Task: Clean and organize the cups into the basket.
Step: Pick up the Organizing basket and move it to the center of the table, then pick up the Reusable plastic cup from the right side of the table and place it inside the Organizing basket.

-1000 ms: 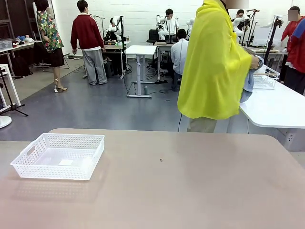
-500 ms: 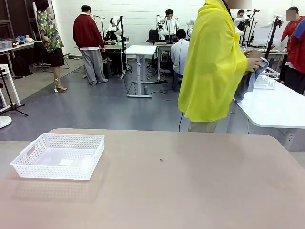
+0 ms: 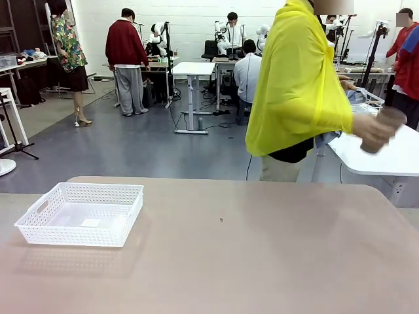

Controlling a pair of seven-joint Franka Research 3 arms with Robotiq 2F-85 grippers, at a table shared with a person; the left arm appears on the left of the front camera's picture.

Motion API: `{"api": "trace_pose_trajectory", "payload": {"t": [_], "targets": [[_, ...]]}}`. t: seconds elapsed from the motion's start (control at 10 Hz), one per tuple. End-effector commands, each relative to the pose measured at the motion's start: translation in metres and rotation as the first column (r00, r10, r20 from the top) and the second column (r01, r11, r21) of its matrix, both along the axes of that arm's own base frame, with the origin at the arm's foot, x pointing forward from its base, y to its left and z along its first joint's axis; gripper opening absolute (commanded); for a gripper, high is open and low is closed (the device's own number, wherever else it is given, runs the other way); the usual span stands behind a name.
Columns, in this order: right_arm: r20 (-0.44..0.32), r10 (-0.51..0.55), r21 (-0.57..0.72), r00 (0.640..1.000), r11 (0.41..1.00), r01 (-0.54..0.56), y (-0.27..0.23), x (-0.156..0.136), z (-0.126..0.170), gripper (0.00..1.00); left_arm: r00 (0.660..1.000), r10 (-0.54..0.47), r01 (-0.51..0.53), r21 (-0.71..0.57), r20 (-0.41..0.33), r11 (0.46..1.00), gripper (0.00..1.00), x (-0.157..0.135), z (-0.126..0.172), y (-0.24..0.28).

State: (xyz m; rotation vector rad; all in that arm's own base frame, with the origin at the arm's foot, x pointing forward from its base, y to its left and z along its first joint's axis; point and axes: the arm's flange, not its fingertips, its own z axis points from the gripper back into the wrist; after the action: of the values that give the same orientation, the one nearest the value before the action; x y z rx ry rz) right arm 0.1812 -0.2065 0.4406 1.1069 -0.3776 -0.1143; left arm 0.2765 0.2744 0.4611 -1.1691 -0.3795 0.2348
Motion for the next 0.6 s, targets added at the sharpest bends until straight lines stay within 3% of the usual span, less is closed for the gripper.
{"api": "trace_pose_trajectory", "payload": {"t": [0.0, 0.5], "targets": [[0.021, 0.006, 0.013, 1.000, 1.000, -0.006, 0.0032, 0.0014, -0.0009, 1.00, 1.000, 0.002, -0.002, -0.012, 0.002, 1.000, 1.00, -0.0013, 0.0014, 0.0009], [0.021, 0.006, 0.013, 1.000, 1.000, -0.006, 0.0032, 0.0014, -0.0009, 1.00, 1.000, 0.002, -0.002, -0.012, 0.002, 1.000, 1.00, -0.0013, 0.0014, 0.0009]]}}
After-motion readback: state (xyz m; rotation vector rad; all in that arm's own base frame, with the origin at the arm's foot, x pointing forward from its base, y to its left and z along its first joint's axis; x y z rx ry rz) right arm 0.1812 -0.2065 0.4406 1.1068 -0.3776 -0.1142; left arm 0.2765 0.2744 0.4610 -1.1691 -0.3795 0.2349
